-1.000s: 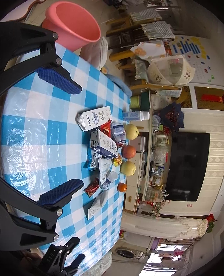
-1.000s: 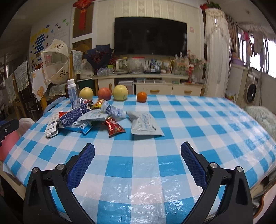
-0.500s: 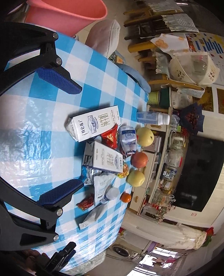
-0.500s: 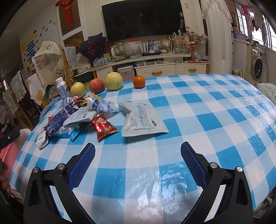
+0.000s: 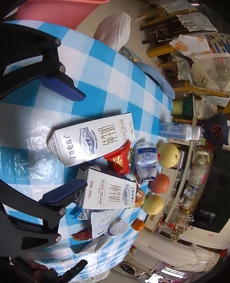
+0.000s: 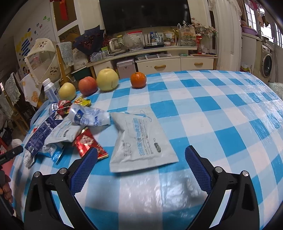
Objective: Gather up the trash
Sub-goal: 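Close the left tool on the white milk carton while the right tool grasps the wipes pack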
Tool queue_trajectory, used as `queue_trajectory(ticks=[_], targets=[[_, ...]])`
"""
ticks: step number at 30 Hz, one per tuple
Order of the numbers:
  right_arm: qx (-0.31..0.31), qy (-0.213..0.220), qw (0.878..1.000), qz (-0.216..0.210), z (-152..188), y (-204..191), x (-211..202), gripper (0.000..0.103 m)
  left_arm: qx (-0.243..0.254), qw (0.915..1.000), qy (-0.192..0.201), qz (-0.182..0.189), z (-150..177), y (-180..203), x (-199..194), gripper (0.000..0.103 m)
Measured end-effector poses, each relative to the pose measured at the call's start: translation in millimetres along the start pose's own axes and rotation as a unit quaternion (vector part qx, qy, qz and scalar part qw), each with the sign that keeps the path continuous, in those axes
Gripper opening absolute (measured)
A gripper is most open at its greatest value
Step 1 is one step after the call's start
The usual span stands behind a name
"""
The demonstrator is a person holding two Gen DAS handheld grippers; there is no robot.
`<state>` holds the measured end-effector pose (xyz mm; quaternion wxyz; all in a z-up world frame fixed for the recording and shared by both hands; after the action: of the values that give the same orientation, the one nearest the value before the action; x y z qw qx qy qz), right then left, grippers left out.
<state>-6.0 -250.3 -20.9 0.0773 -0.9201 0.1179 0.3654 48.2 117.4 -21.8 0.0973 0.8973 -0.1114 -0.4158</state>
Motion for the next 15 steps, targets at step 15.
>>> queue_trajectory(ticks=[15], targets=[[-0.002,-0.065,0.997,-0.030,-8.2,-11.4,56.2,0.087,-0.012,0.9994,-0.033,-0.006,-4.9,-13.1,31.4,0.078]])
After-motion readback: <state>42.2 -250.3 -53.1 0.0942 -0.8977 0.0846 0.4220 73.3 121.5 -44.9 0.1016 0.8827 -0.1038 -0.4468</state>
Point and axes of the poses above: each gripper's, at about its wrist camera, not at the fingertips, and x roughly the way its jaws point, y to its right, z to its underside, the point moved 8 cm from there along x, roughly the way its jaws point, and after that the axes turned 10 degrees about z, right-handed, at the moved point
